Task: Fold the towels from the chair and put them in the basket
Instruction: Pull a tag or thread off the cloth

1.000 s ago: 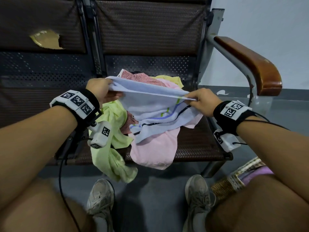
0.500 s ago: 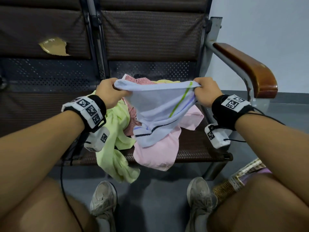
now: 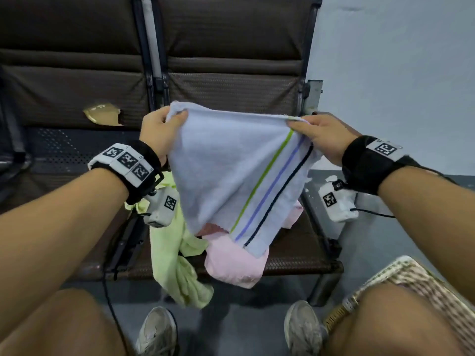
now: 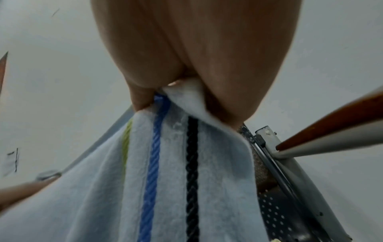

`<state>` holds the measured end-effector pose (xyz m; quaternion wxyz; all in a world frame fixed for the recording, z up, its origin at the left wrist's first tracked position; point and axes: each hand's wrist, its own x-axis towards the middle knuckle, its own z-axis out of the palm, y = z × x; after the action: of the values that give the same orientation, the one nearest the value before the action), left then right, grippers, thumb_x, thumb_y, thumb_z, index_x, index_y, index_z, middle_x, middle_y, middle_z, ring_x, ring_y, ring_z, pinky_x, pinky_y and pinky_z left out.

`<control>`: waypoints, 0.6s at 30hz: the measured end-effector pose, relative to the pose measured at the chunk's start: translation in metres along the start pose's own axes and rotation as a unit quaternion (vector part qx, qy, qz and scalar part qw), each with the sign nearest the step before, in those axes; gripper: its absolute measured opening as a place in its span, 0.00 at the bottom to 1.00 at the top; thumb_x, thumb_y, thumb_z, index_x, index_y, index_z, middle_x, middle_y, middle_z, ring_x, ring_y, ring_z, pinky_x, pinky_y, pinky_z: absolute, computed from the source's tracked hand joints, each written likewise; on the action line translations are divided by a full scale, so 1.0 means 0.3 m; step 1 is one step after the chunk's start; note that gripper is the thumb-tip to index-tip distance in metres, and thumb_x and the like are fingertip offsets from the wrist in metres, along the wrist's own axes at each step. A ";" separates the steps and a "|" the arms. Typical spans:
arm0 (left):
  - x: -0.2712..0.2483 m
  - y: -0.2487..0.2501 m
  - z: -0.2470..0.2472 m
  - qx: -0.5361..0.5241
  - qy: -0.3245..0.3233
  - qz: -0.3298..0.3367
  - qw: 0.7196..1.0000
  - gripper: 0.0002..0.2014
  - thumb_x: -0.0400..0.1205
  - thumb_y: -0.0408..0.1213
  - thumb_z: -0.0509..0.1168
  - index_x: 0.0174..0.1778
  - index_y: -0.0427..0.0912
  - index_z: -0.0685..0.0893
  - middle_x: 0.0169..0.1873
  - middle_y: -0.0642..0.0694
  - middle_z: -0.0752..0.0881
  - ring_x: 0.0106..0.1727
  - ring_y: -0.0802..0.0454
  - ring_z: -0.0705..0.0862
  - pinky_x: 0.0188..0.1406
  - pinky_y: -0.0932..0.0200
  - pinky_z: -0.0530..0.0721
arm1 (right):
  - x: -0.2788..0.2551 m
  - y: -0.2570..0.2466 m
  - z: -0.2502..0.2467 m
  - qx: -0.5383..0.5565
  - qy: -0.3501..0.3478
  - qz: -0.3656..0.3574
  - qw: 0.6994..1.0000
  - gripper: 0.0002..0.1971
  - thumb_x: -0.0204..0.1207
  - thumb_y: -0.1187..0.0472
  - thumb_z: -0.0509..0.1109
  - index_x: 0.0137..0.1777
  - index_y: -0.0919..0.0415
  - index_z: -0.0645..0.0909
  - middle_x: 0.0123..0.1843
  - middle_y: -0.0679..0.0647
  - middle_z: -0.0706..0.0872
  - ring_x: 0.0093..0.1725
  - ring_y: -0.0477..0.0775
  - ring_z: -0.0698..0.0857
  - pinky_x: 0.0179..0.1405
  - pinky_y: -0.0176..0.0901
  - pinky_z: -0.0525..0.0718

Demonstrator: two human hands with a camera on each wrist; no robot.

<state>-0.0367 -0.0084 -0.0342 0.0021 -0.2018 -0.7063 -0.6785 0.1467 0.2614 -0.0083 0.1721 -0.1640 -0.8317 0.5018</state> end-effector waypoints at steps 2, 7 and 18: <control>0.007 0.044 -0.004 -0.003 0.008 0.009 1.000 0.12 0.83 0.45 0.67 0.49 0.39 0.89 0.47 0.38 0.89 0.48 0.45 0.86 0.51 0.46 0.86 | -0.004 -0.042 -0.016 0.026 0.013 0.030 0.999 0.20 0.72 0.42 0.78 0.37 0.62 0.88 0.38 0.62 0.88 0.36 0.56 0.85 0.40 0.49 0.83; 0.034 0.083 0.001 0.005 0.051 -0.012 0.999 0.18 0.80 0.56 0.66 0.42 0.42 0.80 0.39 0.42 0.74 0.40 0.48 0.70 0.41 0.53 0.67 | -0.008 -0.121 -0.030 0.049 0.055 0.113 0.991 0.21 0.69 0.43 0.80 0.36 0.63 0.86 0.44 0.68 0.91 0.41 0.63 0.88 0.46 0.58 0.89; -0.195 0.142 0.272 -0.070 -0.070 -0.086 0.991 0.14 0.81 0.38 0.68 0.30 0.40 0.87 0.20 0.52 0.75 0.25 0.56 0.73 0.29 0.62 0.73 | -0.044 -0.200 0.160 0.184 -0.059 0.216 0.957 0.11 0.85 0.62 0.58 0.60 0.65 0.80 0.54 0.65 0.86 0.43 0.59 0.86 0.44 0.49 0.89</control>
<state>0.0514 0.0533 -0.0162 -0.1203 -0.1867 -0.6702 -0.7082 0.1310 0.1917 0.0225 0.0368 -0.2754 -0.6787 0.6798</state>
